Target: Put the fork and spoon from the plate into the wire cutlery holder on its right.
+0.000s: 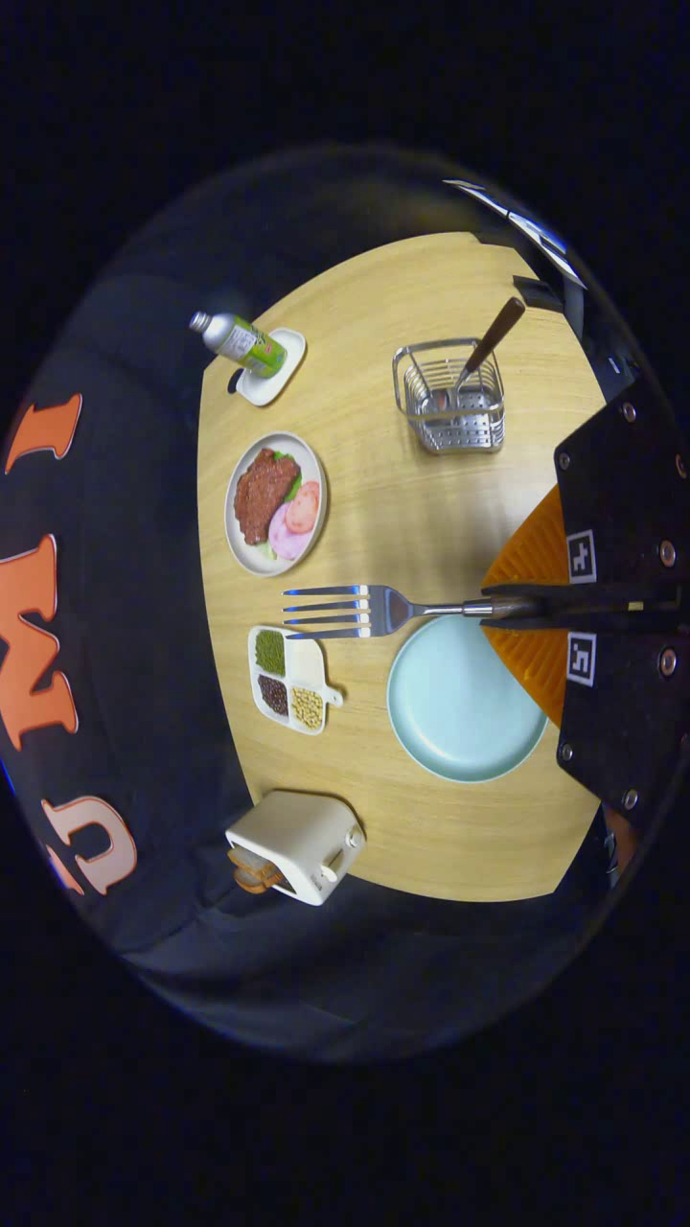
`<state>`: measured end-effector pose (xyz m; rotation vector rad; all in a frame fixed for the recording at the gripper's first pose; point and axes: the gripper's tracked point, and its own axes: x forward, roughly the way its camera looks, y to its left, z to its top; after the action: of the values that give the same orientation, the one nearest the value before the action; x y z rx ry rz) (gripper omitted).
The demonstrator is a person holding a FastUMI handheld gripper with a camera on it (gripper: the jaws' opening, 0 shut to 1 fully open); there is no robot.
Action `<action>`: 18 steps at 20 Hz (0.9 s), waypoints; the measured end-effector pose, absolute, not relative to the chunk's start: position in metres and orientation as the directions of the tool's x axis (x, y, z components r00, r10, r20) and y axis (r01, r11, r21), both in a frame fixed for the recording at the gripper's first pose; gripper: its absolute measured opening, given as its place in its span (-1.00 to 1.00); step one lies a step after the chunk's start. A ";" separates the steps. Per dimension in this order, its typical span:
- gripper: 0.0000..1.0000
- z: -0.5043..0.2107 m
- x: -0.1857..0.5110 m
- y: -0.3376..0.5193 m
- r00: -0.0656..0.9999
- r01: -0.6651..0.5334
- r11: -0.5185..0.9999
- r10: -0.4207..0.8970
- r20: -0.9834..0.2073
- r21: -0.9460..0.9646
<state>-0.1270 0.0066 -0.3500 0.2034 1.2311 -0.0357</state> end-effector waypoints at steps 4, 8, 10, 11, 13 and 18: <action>-0.91 -0.358 -0.145 -0.044 0.285 0.202 0.976 0.024 -0.958 0.084; -0.92 -0.370 -0.166 -0.075 0.231 0.223 0.974 -0.019 -0.973 0.034; -0.92 -0.375 -0.175 -0.083 0.209 0.235 0.971 -0.019 -0.978 0.031; -0.91 -0.378 -0.179 -0.086 0.199 0.242 0.970 -0.021 -0.980 0.029; -0.91 -0.386 -0.188 -0.094 0.172 0.236 0.972 -0.026 -0.985 0.015; -0.89 -0.406 -0.203 -0.105 0.111 0.256 0.967 -0.014 -0.994 0.015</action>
<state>-0.2029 -0.1051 -0.4056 0.2009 1.4485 -0.1999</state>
